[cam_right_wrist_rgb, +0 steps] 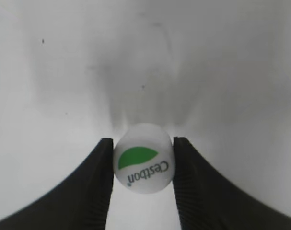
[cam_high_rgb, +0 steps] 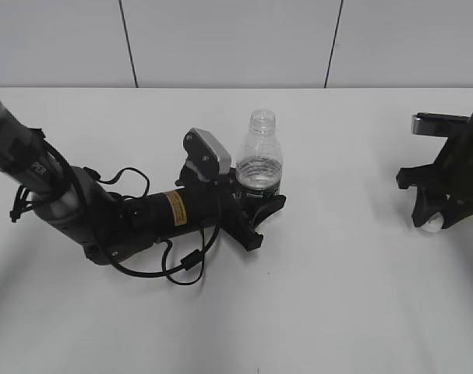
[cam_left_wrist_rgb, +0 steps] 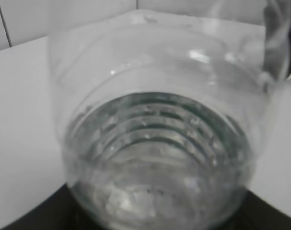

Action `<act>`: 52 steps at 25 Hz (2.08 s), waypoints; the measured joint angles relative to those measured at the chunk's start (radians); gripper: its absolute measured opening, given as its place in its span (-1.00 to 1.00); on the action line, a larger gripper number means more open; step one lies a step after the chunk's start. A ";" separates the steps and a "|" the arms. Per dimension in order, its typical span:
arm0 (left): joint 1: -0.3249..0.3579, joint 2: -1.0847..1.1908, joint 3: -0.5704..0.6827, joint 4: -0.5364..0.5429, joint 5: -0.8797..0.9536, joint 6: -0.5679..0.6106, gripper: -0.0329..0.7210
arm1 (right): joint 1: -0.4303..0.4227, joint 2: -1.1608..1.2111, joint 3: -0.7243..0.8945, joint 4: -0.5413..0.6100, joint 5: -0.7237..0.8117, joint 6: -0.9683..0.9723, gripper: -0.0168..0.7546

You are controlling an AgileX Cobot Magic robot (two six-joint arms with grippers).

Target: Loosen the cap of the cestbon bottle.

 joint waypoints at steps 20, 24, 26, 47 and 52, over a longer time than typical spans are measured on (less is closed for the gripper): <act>0.000 0.000 0.000 0.006 0.000 0.000 0.10 | -0.001 0.000 0.005 0.048 -0.031 0.018 0.35; 0.000 0.000 0.000 0.006 -0.002 0.000 0.10 | -0.001 0.000 0.005 0.066 -0.028 0.018 0.35; 0.000 0.000 0.000 0.006 -0.003 0.000 0.18 | -0.001 0.000 0.005 0.068 -0.028 0.018 0.36; 0.000 -0.142 0.047 -0.015 0.029 0.000 0.57 | -0.001 0.000 0.005 0.071 -0.016 0.012 0.36; 0.000 -0.238 0.047 -0.016 0.045 0.000 0.57 | -0.001 -0.002 0.005 0.082 0.034 0.011 0.36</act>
